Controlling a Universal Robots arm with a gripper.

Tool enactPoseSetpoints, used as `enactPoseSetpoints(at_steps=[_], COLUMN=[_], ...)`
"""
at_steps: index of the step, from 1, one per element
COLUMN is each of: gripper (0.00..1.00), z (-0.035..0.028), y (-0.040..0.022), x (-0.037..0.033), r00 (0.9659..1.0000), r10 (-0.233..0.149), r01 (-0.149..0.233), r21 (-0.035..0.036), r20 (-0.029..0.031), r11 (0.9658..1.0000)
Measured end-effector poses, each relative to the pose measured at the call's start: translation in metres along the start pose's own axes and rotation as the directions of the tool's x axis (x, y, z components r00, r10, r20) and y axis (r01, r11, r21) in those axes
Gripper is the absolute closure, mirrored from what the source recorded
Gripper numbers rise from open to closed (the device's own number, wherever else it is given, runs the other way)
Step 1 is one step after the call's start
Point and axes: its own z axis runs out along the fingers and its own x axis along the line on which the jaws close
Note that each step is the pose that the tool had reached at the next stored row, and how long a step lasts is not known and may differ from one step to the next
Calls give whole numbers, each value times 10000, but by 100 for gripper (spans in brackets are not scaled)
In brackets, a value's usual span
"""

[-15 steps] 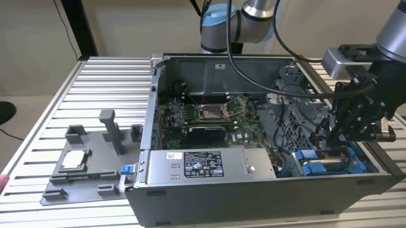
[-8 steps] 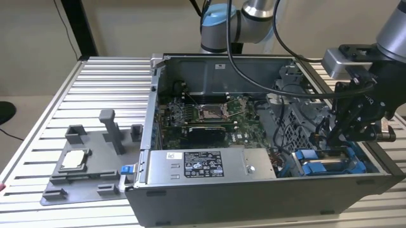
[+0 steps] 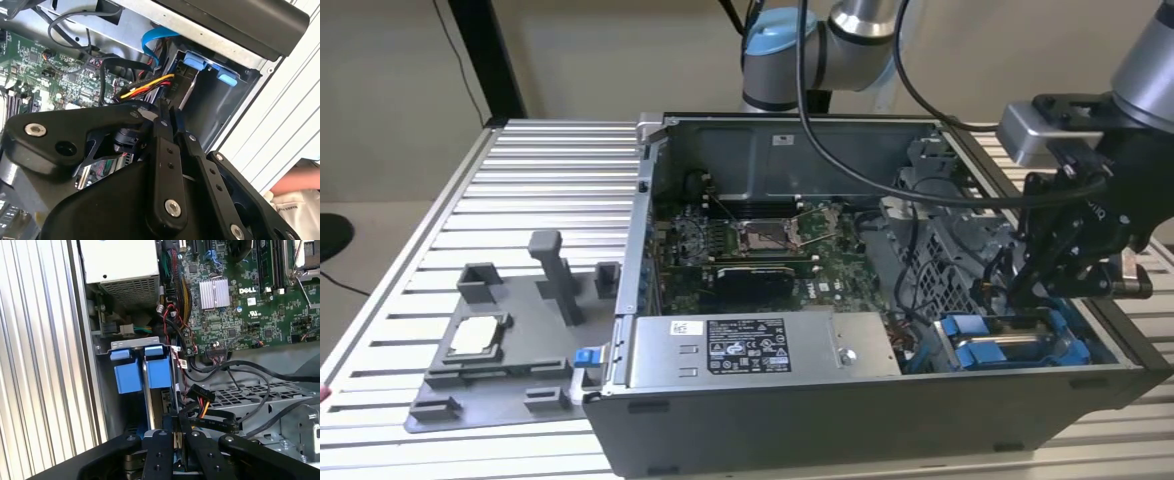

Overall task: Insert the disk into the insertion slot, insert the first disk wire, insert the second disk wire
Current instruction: 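Insert the second disk wire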

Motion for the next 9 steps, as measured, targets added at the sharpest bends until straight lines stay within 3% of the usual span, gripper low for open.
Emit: enactPoseSetpoints(at_steps=[9], gripper=[100], z=[64], y=[0], x=[5], r00=[9997], r10=[-227], r01=[227], r21=[7], r20=[21], r11=[9997])
